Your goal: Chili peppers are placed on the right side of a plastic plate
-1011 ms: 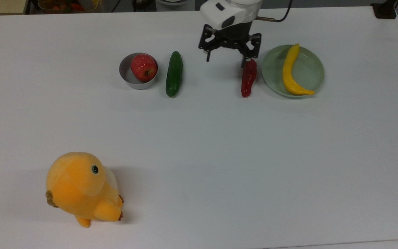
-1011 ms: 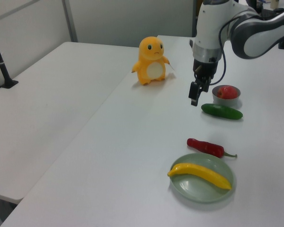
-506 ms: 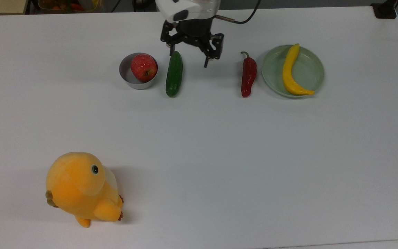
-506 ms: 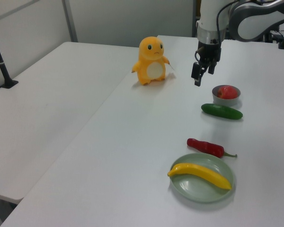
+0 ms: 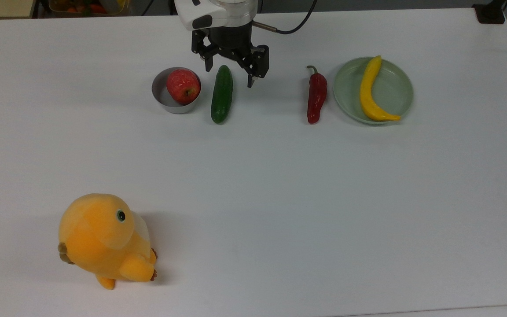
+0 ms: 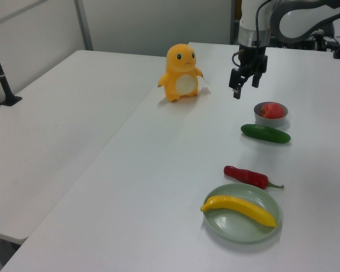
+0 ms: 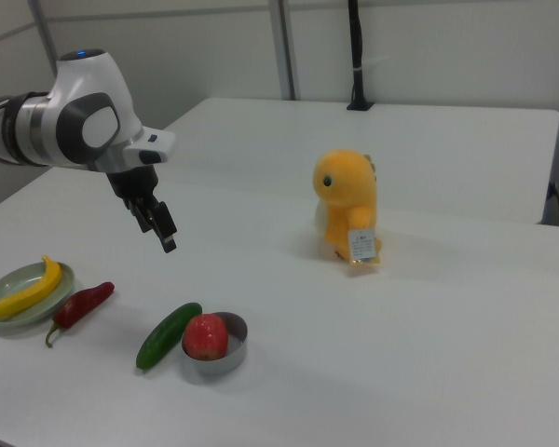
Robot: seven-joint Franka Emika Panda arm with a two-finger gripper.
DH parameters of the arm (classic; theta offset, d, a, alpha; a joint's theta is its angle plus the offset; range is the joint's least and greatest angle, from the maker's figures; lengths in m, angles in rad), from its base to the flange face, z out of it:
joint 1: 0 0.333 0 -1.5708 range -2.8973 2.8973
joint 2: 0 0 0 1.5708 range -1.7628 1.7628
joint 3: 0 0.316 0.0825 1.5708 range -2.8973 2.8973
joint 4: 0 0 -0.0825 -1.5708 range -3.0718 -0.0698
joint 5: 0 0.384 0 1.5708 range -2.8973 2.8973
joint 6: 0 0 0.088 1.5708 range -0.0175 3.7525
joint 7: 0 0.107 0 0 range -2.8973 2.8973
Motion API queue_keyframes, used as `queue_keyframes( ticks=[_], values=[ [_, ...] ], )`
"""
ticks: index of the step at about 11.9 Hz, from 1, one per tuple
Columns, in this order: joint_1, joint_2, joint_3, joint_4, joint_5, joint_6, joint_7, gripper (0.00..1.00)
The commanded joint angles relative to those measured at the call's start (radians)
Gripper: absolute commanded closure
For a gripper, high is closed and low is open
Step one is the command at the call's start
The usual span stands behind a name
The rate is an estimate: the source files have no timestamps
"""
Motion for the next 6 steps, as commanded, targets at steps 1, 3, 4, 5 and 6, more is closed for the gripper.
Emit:
queue_keyframes(
  ticks=[1,3,4,5,6],
  values=[
    [0.024,-0.022,-0.033,-0.023,0.039,0.010,-0.023,0.00],
    [0.027,-0.022,-0.038,-0.038,0.051,0.042,-0.033,0.00],
    [0.031,-0.022,-0.038,-0.043,0.051,0.047,-0.040,0.00],
    [0.031,-0.022,-0.038,-0.044,0.051,0.047,-0.049,0.00],
    [0.031,-0.022,-0.038,-0.047,0.051,0.044,-0.070,0.00]
  ],
)
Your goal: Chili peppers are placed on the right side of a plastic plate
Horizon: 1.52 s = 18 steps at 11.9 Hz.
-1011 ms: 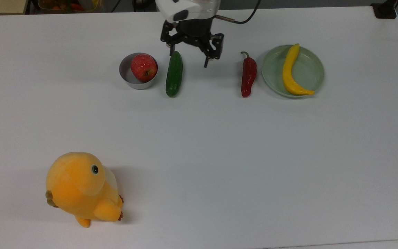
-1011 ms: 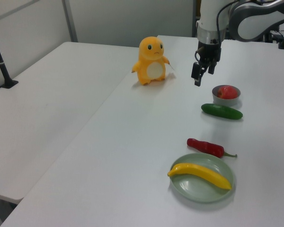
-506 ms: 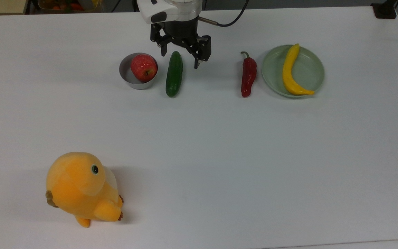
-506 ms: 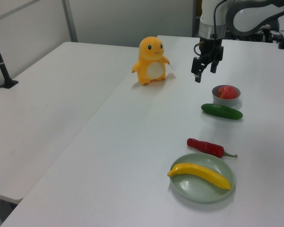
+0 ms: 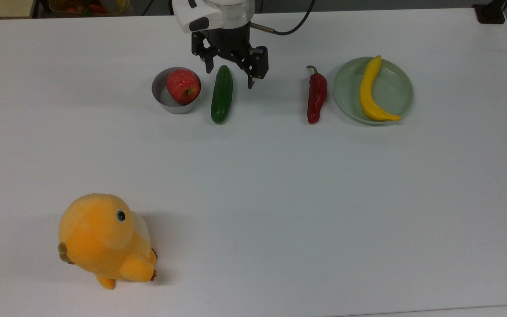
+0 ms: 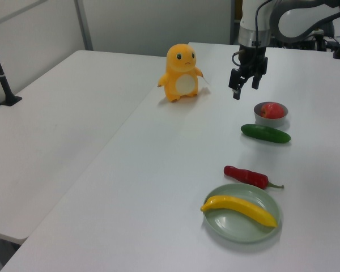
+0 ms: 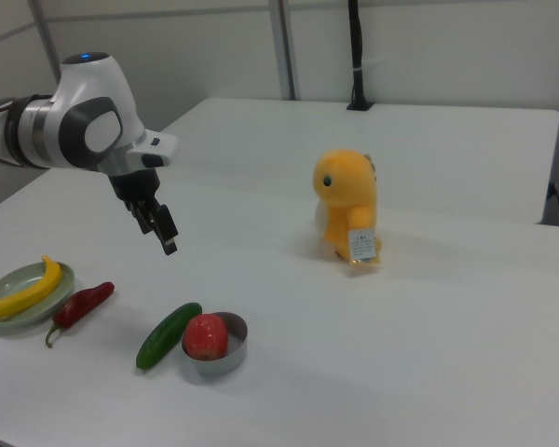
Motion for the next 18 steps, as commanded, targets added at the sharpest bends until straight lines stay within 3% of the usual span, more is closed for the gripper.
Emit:
queue_keyframes(
  ticks=[1,4,9,13,18],
  values=[
    [0.027,-0.023,-0.026,-0.038,0.026,0.028,-0.060,0.00],
    [0.026,-0.024,-0.026,-0.041,0.038,0.024,-0.101,0.00],
    [0.021,-0.033,-0.026,-0.038,0.040,-0.062,-0.417,0.00],
    [0.024,-0.034,-0.026,-0.030,0.040,-0.100,-0.509,0.00],
    [0.026,-0.046,-0.026,-0.030,0.040,-0.104,-0.496,0.00]
  ],
)
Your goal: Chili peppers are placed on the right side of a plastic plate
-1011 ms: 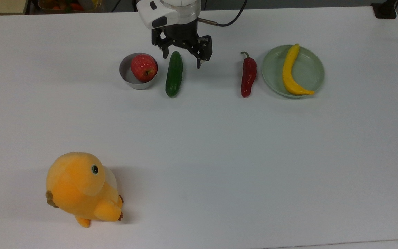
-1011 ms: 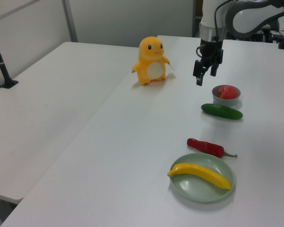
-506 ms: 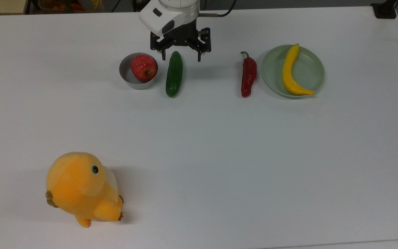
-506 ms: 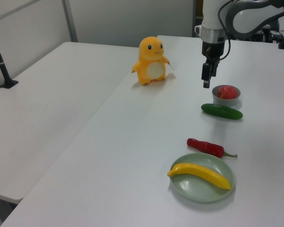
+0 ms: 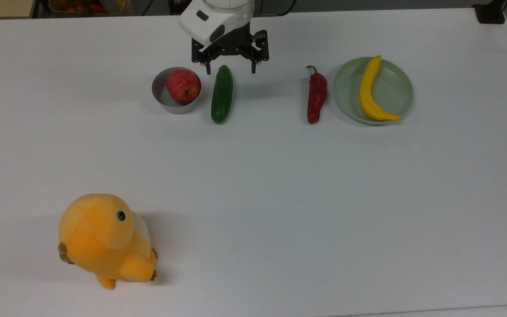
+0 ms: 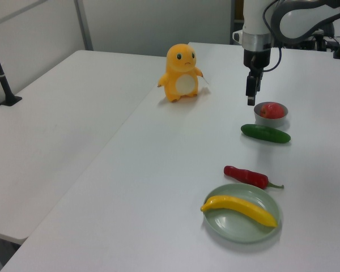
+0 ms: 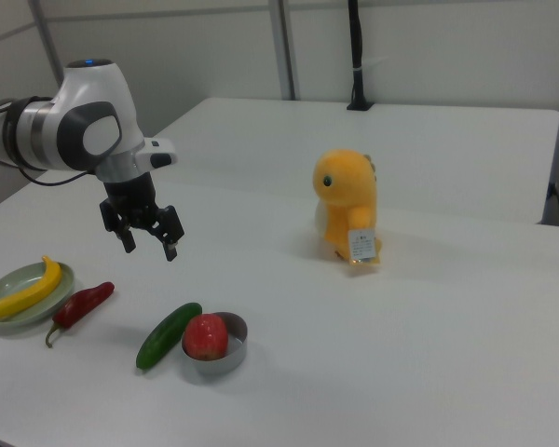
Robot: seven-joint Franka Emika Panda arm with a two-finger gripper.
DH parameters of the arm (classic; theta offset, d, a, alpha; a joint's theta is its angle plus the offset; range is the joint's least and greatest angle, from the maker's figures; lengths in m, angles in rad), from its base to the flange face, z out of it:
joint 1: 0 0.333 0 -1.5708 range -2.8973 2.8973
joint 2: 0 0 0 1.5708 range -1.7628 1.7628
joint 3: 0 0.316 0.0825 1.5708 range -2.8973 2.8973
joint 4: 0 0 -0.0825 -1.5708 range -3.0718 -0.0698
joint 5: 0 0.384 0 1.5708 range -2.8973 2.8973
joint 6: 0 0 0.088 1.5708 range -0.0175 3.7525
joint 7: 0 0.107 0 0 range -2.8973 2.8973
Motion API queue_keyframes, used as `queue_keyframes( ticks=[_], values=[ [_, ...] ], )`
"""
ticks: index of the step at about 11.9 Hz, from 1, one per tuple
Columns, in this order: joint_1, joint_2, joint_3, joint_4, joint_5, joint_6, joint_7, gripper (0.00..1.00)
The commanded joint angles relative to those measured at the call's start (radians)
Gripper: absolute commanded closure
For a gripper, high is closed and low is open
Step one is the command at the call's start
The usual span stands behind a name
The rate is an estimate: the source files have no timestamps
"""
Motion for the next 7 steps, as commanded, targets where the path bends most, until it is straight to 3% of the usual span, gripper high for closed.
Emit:
queue_keyframes(
  ticks=[1,7],
  values=[
    [0.018,-0.042,-0.021,-0.013,0.025,-0.027,-0.024,0.00],
    [0.018,-0.051,-0.020,-0.016,0.025,-0.036,0.027,0.00]
  ],
)
